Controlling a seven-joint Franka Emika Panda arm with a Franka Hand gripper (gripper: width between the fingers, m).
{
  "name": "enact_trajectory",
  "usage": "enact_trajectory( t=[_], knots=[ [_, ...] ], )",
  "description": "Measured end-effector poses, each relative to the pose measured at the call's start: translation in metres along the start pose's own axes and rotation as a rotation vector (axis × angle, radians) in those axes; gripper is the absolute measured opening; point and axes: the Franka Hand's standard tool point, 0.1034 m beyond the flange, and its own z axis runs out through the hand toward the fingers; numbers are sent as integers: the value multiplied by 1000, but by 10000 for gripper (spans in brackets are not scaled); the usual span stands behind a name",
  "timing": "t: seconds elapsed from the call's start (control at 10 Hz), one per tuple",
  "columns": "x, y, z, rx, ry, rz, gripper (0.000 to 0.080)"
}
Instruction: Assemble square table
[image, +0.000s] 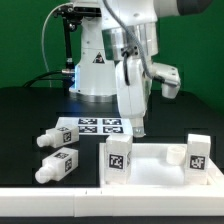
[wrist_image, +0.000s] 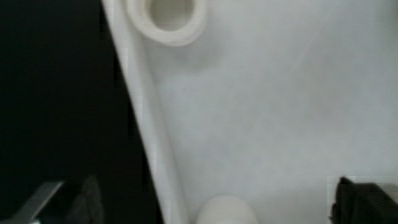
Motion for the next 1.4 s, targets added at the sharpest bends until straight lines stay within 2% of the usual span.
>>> enact_trajectory(
  t=[0.2, 0.3, 0.5, 0.7, 0.8, 0.9, 1.0, 1.1, 1.2, 1.3, 1.4],
  knots=[
    [-1, 14, 27, -46, 27, -10, 649],
    [1, 14, 35, -56, 36, -14, 649],
    [3, 11, 46, -43, 55, -19, 649],
    [3, 12, 46, -46, 54, -22, 649],
    [3, 12, 46, -46, 54, -22, 532],
    [3, 12, 47, -47, 54, -23, 532],
    [3, 12, 47, -47, 55, -23, 384],
    [4, 12, 47, -47, 55, -23, 177],
    [4, 14, 48, -53, 55, -24, 177],
    [3, 15, 48, -55, 54, -47, 77],
    [2, 16, 48, -56, 55, -53, 77]
  ],
)
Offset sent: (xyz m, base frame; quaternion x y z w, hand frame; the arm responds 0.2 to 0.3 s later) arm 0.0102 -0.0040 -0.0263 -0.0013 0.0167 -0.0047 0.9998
